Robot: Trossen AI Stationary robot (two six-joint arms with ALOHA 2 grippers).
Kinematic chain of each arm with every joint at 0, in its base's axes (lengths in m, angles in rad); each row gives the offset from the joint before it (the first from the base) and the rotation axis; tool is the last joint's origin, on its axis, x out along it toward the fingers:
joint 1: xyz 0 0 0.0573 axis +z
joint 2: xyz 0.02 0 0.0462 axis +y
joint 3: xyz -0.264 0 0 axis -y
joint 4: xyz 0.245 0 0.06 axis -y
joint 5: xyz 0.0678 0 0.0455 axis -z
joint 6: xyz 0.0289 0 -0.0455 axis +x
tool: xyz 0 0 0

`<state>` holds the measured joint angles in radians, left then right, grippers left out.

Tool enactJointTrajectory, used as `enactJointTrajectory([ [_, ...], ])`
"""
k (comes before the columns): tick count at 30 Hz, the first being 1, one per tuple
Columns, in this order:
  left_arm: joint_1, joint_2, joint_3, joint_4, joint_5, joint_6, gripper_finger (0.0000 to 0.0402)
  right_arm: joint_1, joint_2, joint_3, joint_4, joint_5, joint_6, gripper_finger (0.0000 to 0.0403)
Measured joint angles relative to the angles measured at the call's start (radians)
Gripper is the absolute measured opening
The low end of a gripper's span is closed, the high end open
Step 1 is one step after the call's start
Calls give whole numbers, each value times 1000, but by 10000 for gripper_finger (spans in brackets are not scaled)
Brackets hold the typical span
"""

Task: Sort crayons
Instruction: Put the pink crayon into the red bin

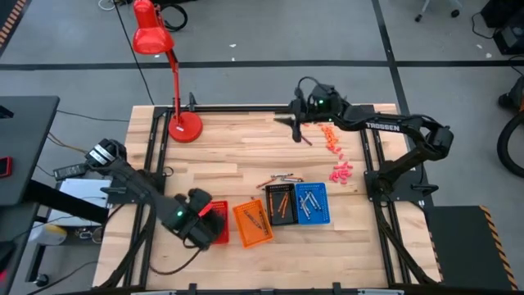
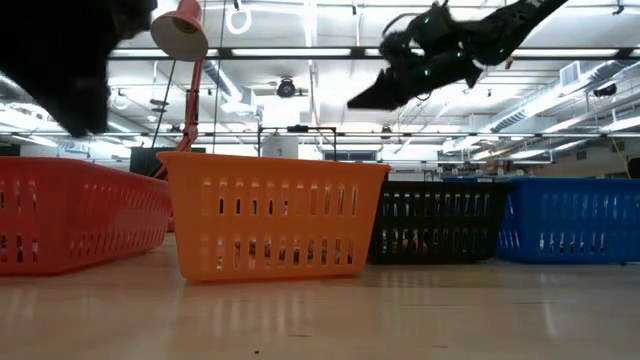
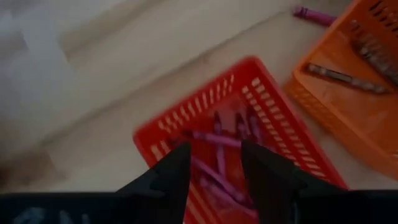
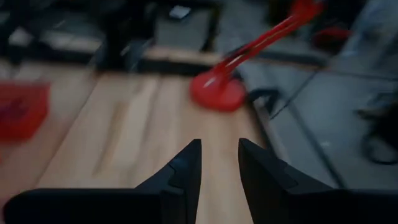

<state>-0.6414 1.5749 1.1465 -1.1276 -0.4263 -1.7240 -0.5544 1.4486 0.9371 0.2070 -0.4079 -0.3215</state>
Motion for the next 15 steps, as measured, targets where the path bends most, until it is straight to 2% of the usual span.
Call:
enactJointTrajectory([
  [3, 82, 1, -15, 10, 0, 175, 155, 15, 51, -1, -72, -38, -68, 110],
  [8, 223, 1, -19, 42, -23, 514, 155, 44, 123, -1, -161, 15, -95, 110],
  [11, 298, 1, -19, 147, -83, 799, 155, 64, 139, -1, -228, 43, -97, 110],
  [15, 392, 1, -19, 318, -96, 1221, 155, 105, 116, -2, -309, 108, -90, 110],
])
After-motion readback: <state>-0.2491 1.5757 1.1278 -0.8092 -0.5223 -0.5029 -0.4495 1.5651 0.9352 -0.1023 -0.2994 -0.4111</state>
